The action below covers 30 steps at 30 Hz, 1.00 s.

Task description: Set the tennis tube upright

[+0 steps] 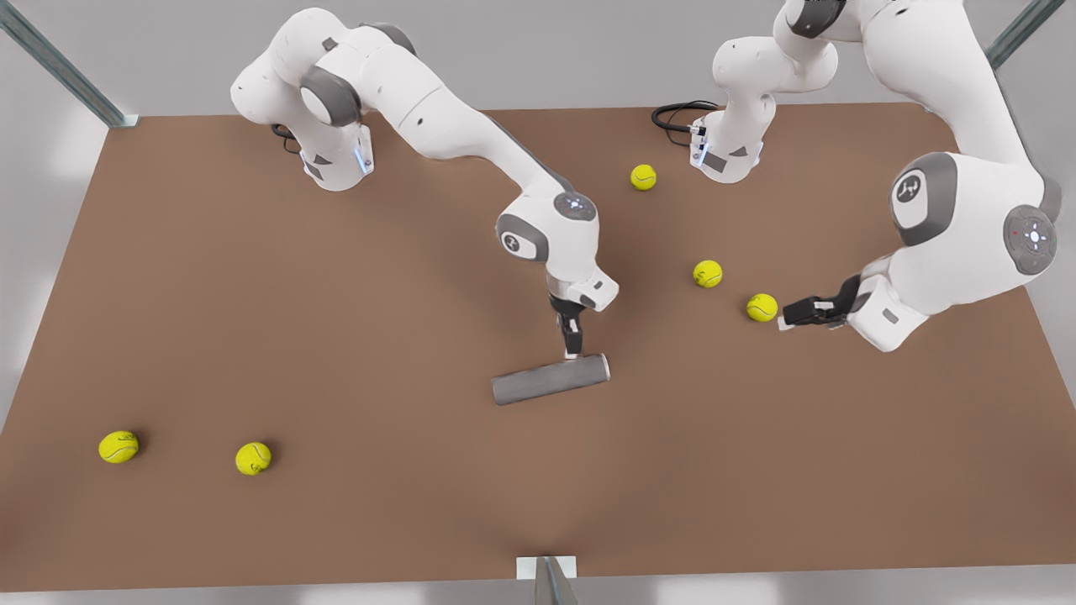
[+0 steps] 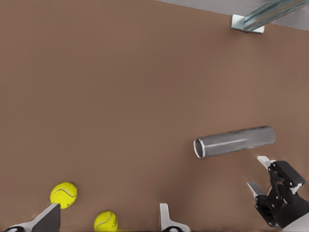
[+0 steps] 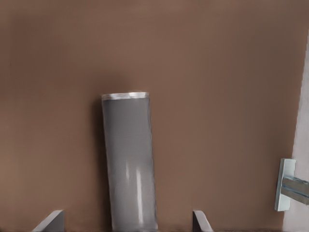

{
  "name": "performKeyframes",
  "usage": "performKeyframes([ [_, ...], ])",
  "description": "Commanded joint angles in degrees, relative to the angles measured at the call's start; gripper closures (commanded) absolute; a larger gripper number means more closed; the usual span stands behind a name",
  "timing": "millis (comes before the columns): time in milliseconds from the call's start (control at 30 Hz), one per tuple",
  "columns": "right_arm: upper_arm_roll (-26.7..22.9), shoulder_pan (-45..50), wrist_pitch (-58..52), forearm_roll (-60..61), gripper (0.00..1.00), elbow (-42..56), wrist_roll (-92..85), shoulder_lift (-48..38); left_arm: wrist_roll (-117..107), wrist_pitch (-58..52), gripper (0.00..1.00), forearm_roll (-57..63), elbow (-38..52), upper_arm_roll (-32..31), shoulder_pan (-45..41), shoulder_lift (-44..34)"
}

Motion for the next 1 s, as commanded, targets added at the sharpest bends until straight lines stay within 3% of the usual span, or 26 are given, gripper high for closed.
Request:
performKeyframes([
  [0,0.4,-0.7,-26.1,8.9,0.0,-0.3,12.5,-8.0,-8.2,11.7,0.0,-19.2,-5.6,0.2,-0.1,0.0],
  [67,0.2,-9.4,-39.4,10.7,0.0,0.0,28.1,-14.5,-7.0,15.9,0.0,-22.3,-10.0,-0.6,-0.1,0.6],
  [133,-5.8,-18.2,-47.0,10.7,0.0,-0.2,31.2,-20.0,6.6,19.6,0.0,-30.9,-16.7,-0.7,-1.4,1.9],
  [233,-9.0,-29.6,-51.0,11.0,0.0,-4.2,33.2,-31.4,21.5,24.7,0.0,-38.7,-19.3,-0.7,-2.9,6.5],
  [333,-10.8,-32.0,-53.3,12.1,0.0,-7.0,36.4,-30.1,38.1,37.0,0.0,-46.8,-23.9,-0.7,-5.5,9.3],
  [533,-11.0,-35.5,-57.5,14.5,0.0,-3.1,38.0,-23.3,61.7,38.9,0.0,-56.8,-21.6,-0.7,-8.2,18.7],
  [700,-10.6,-36.6,-54.5,14.5,0.0,-3.1,39.7,-32.4,72.6,38.9,0.0,-66.3,-23.6,-0.7,-10.5,19.4],
  [800,-10.6,-37.5,-52.3,14.5,0.0,-9.6,39.8,-36.7,77.4,38.2,0.0,-72.2,-23.6,-0.7,-10.7,21.3],
  [967,-10.6,-38.5,-53.0,15.0,0.0,-8.8,39.7,-32.3,78.7,36.6,0.0,-75.0,-26.3,-1.4,-11.4,20.9],
])
